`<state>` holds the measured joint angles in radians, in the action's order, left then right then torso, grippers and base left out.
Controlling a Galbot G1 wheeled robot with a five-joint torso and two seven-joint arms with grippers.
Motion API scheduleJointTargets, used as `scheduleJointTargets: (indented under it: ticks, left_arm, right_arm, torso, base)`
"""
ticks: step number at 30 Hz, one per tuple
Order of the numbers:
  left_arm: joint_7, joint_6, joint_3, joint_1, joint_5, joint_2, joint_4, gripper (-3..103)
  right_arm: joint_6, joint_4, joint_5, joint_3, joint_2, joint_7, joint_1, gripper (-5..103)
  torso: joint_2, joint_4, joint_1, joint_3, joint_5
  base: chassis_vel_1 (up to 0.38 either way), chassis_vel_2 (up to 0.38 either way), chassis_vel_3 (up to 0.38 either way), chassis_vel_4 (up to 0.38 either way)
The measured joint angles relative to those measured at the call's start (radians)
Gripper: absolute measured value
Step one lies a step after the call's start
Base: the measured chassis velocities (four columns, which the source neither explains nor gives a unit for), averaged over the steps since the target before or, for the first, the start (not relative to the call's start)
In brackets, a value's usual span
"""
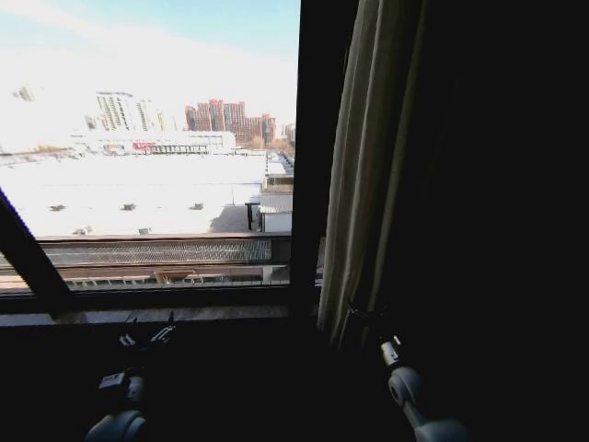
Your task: Open the curtains by pulling them apart, changing their state from closed to fully open.
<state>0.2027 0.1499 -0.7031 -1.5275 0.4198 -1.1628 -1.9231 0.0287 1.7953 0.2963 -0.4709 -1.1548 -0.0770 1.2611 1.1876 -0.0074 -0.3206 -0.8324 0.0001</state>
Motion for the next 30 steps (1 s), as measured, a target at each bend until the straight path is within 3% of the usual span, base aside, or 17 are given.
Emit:
scheduleJointTargets:
  ticks: [14, 30]
  left_arm:
    - [0.0, 0.0, 0.0, 0.0, 0.0, 0.0, 0.0, 100]
    - [0.0, 0.0, 0.0, 0.0, 0.0, 0.0, 0.0, 100]
  right_arm:
    - [0.0, -0.001, 0.0, 0.0, 0.0, -0.001, -0.001, 100]
    - [0.0, -0.001, 0.0, 0.001, 0.0, -0.001, -0.001, 100]
  torso:
    - [0.0, -0.0001, 0.0, 0.0, 0.0001]
    - [0.0, 0.0, 0.0, 0.0, -0.0003]
  base:
    - [0.065, 0.035, -0.061, -0.047]
    - [0.3, 0.244, -0.293, -0.245]
